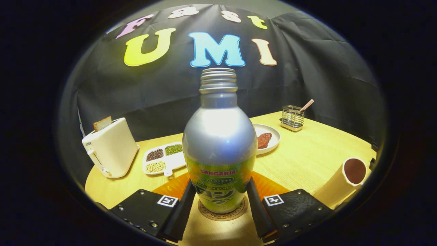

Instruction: Take the bottle from table, then pour the juice into the cup, finally place the bottle on the coaster

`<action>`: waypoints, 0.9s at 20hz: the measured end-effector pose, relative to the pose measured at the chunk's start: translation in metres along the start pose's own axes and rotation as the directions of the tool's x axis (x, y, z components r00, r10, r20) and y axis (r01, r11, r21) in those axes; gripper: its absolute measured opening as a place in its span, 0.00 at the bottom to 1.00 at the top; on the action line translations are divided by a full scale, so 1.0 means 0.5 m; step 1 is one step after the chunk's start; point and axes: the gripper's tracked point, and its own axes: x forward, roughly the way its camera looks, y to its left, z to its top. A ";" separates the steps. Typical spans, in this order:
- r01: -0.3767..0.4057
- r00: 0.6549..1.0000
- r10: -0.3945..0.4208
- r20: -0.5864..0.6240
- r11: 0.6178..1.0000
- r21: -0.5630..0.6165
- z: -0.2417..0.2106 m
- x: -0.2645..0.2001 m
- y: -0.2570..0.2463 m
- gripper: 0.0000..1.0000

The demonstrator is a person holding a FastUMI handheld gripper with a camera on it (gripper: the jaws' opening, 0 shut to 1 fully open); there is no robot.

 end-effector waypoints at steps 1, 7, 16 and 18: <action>-0.001 1.000 0.001 -0.005 1.000 -0.010 -0.005 0.005 0.001 0.77; -0.002 1.000 0.001 -0.015 0.998 -0.069 -0.023 0.021 -0.003 0.79; -0.027 1.000 0.025 -0.018 0.995 -0.094 -0.025 0.017 -0.002 0.83; -0.028 0.999 0.026 -0.021 0.995 -0.097 -0.027 0.014 -0.004 0.96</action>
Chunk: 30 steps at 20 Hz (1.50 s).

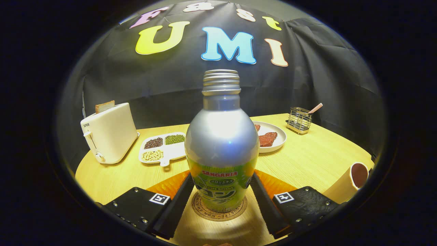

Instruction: Take the bottle from table, then pour the juice into the cup, finally place the bottle on the coaster

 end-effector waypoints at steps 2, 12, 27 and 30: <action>-0.001 1.000 0.001 0.003 1.000 -0.002 0.004 -0.007 0.000 0.96; -0.080 0.993 0.080 0.083 0.997 -0.005 0.103 -0.136 -0.014 0.96; -0.267 0.926 0.276 0.256 0.961 -0.072 0.311 -0.384 -0.023 0.96; -0.296 0.905 0.319 0.282 0.947 -0.122 0.335 -0.430 -0.026 0.96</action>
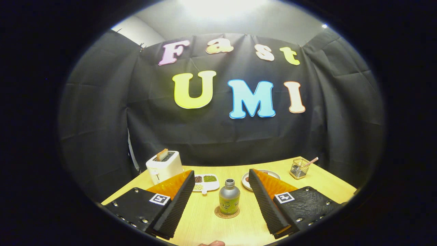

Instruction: Take the bottle from table, then pour the juice into the cup, finally place the bottle on the coaster

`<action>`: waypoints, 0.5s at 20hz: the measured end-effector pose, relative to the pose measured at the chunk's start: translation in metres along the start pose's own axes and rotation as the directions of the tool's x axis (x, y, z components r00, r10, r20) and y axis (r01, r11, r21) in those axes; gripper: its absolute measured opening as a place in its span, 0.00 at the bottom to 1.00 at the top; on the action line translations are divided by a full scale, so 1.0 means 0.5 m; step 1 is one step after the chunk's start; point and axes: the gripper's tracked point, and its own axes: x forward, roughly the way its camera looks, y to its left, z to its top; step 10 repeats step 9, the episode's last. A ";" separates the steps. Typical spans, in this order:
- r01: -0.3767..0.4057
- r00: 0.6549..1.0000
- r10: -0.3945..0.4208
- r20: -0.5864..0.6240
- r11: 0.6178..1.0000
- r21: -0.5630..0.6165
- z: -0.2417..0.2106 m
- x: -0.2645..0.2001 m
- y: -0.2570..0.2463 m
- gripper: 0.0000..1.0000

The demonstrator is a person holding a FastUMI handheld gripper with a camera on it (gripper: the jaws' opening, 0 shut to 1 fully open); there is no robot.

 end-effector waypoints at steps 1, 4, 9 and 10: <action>-0.007 1.000 0.008 0.015 1.000 -0.018 0.018 -0.010 0.002 0.96; -0.015 0.999 0.017 0.041 0.999 -0.040 0.035 -0.044 0.003 0.96; -0.042 0.996 0.044 0.074 0.999 -0.026 0.053 -0.074 0.018 0.96; -0.042 0.996 0.044 0.074 0.999 -0.026 0.053 -0.074 0.018 0.96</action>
